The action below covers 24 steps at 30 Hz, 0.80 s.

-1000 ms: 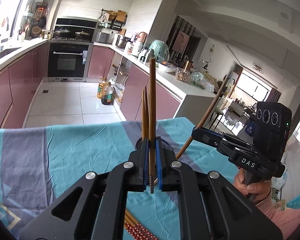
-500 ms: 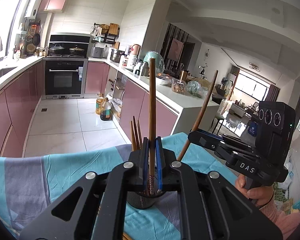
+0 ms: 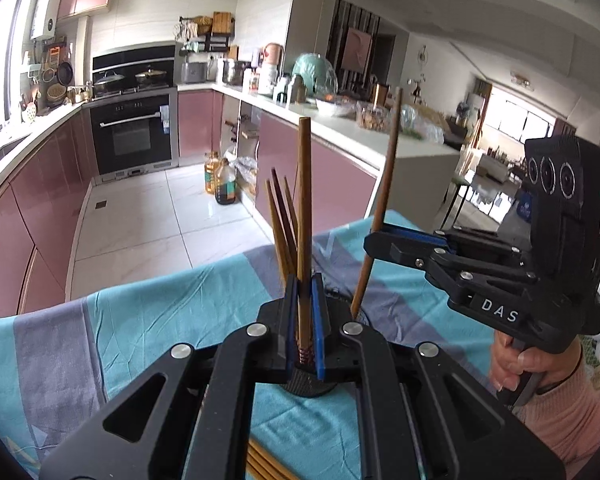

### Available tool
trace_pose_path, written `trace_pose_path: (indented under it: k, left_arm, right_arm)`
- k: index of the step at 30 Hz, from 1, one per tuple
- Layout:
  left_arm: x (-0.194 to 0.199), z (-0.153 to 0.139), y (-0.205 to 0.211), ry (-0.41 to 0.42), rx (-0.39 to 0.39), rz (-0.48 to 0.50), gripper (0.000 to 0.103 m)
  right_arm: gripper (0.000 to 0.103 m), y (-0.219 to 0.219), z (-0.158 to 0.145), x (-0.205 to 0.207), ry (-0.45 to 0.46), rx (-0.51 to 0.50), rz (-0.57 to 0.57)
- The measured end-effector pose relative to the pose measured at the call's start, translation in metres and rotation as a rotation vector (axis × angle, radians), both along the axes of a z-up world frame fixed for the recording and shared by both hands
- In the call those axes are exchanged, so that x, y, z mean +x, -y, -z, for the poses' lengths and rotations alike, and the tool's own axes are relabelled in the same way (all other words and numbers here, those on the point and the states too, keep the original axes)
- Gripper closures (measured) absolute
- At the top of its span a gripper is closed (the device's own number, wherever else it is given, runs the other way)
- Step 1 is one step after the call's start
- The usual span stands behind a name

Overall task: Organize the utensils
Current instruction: 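Lower the chopstick into the mesh cup and open the left tool while the right tool releases its chopstick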

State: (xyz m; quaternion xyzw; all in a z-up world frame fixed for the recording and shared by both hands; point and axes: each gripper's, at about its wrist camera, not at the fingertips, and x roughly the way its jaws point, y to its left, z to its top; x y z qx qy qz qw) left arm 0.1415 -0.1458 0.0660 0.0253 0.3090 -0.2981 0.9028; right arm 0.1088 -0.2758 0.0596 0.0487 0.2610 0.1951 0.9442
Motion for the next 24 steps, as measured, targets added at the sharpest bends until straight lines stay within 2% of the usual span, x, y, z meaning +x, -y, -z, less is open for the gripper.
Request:
trace_pose_path:
  k: [9,24]
  left_arm:
    - [0.017,0.025,0.009,-0.069,0.061,0.01,0.095]
    - [0.047,0.04,0.011,-0.13,0.057,-0.008,0.095]
  right_arm:
    - [0.097,-0.008,0.026,0.014,-0.101,-0.033,-0.002]
    - [0.096,-0.015,0.035,0.031,-0.148,-0.038,0.013]
